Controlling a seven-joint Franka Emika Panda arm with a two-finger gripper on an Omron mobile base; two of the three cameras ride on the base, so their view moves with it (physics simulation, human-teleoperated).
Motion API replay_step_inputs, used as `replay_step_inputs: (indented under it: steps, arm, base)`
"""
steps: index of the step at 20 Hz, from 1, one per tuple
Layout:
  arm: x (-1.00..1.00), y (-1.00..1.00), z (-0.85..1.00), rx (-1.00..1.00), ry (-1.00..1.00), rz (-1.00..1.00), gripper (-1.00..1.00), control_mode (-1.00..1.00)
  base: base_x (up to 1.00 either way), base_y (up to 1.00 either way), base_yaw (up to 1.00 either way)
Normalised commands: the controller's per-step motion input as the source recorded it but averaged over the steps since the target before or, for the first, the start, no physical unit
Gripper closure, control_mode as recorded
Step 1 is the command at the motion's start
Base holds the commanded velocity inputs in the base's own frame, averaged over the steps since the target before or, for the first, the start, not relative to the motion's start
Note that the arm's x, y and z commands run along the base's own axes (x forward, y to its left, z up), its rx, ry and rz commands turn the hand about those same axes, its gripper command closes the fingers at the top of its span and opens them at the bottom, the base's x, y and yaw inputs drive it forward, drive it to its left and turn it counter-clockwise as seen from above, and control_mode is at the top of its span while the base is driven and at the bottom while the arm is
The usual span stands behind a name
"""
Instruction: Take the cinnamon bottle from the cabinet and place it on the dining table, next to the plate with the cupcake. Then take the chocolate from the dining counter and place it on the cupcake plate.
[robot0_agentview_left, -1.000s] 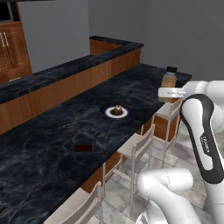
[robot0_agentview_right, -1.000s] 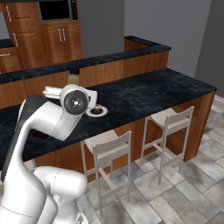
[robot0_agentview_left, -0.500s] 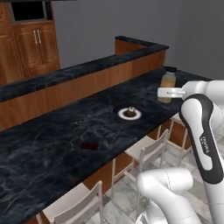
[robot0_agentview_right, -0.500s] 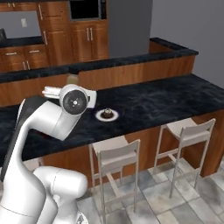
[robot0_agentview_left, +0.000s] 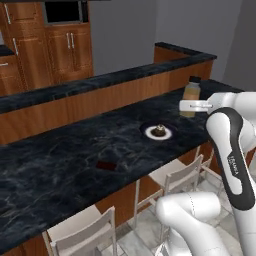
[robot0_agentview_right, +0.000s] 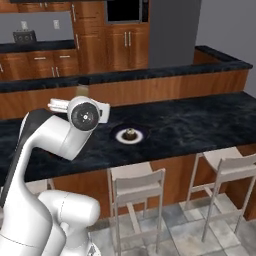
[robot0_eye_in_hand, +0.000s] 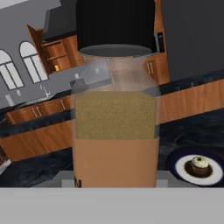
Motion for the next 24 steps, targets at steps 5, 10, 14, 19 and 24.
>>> replay_step_inputs:
  steps: [5,10,14,19,24]
  arm:
    - [0.00,0.00,0.00,0.00,0.00,0.00,1.00,1.00]
    - [0.00,0.00,0.00,0.00,0.00,0.00,1.00,1.00]
    - [0.00,0.00,0.00,0.00,0.00,0.00,1.00,1.00]
    - [0.00,0.00,0.00,0.00,0.00,0.00,1.00,1.00]
    - [0.00,0.00,0.00,0.00,0.00,0.00,1.00,1.00]
  base:
    - [0.28,-0.65,0.16]
    - [0.28,-0.63,0.18]
    - [0.26,-0.63,0.19]
    - [0.20,-0.52,0.39]
    - [0.23,-0.51,0.36]
